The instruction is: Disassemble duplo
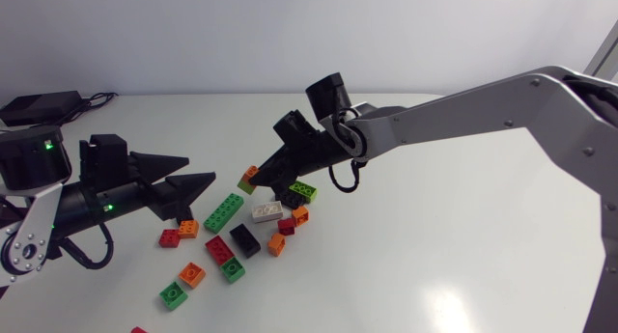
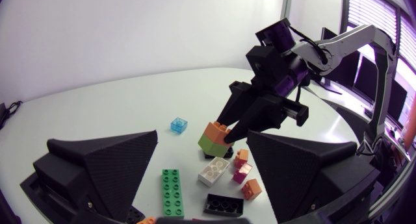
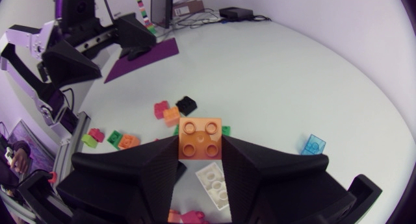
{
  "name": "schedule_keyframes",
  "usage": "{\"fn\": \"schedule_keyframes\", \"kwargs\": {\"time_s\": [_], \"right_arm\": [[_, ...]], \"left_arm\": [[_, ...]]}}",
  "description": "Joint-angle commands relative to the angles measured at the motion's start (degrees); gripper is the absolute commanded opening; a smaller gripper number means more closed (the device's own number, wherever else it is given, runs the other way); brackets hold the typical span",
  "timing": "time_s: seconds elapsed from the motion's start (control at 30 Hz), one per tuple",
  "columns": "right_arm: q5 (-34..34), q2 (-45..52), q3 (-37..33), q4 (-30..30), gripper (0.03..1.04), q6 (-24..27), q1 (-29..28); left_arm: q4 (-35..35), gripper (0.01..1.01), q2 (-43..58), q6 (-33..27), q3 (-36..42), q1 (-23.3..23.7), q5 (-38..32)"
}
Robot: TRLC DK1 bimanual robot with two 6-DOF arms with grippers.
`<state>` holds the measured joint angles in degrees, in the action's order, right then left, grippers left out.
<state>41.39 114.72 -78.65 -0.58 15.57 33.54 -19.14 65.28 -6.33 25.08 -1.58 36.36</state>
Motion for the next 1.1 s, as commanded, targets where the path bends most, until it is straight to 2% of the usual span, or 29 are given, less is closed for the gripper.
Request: {"fn": "schedule_keyframes", "kwargs": {"time_s": [0.0, 0.2, 0.3, 0.5, 0.67, 0.77, 0.87, 0.93, 1.07], "right_arm": [[3.26, -2.66, 2.71, 2.34, 0.23, -2.57, 0.39], [14.51, -2.39, 3.59, 7.43, 0.23, -9.51, -0.67], [18.91, -2.22, 3.51, 8.05, 0.23, -10.91, -1.02], [26.47, -1.86, 2.71, 8.93, 0.23, -14.78, -1.72], [29.72, -0.55, 2.19, 12.88, 0.23, -20.85, -2.69], [31.74, 0.24, 2.19, 18.51, 0.23, -27.88, -4.01], [33.06, 1.12, 1.75, 22.02, 0.22, -33.41, -4.98], [34.99, 2.18, 0.69, 21.94, 0.22, -35.00, -5.06], [35.96, 3.41, -0.01, 21.94, 0.18, -36.40, -4.01]], "left_arm": [[1.12, 0.957, 1.17, 1.58, 2.17, 0.62, 2.66], [1.56, 0.957, -0.32, 1.23, 1.64, 1.67, 7.41], [2.08, 0.957, -1.91, 0.79, 1.02, 1.41, 10.05], [4.46, 0.957, -8.76, -4.83, -1.88, -2.46, 10.93], [6.04, 0.957, -10.52, -8.00, -2.84, -4.83, 10.57], [6.30, 0.957, -11.49, -10.81, -3.90, -7.82, 6.09], [5.95, 0.959, -11.57, -15.65, -5.66, -13.97, -4.10], [4.28, 0.959, -10.87, -16.96, -6.62, -17.58, -9.99], [1.91, 0.959, -10.78, -16.88, -7.24, -17.93, -12.54]]}}
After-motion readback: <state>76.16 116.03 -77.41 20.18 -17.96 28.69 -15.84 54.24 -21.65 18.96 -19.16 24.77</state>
